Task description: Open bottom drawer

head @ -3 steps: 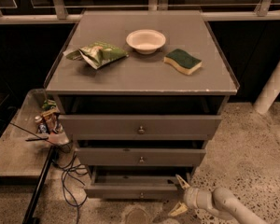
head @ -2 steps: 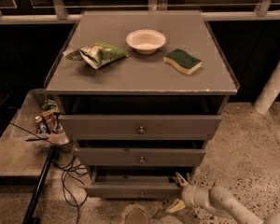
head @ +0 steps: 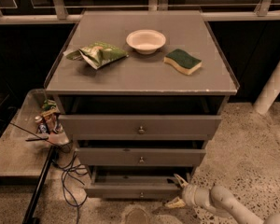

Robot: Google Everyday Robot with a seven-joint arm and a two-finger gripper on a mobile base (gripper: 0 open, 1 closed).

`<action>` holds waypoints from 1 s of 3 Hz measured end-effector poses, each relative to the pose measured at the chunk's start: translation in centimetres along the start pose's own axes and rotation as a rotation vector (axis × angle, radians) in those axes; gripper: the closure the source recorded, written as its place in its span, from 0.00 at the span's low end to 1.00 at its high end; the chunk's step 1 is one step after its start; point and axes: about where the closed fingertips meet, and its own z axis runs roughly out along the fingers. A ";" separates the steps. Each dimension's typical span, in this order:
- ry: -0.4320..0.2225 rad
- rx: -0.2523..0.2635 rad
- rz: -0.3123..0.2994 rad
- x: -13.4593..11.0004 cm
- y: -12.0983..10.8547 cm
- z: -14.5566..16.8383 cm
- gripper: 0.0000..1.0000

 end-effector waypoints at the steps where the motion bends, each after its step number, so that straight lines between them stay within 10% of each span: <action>1: 0.000 0.000 0.000 0.0 0.0 0.0 0.42; 3: 0.000 -0.001 0.000 -0.7 -0.2 -0.7 0.88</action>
Offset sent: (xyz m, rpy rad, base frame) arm 0.0057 -0.0061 0.0009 -0.0081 -0.0022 0.0000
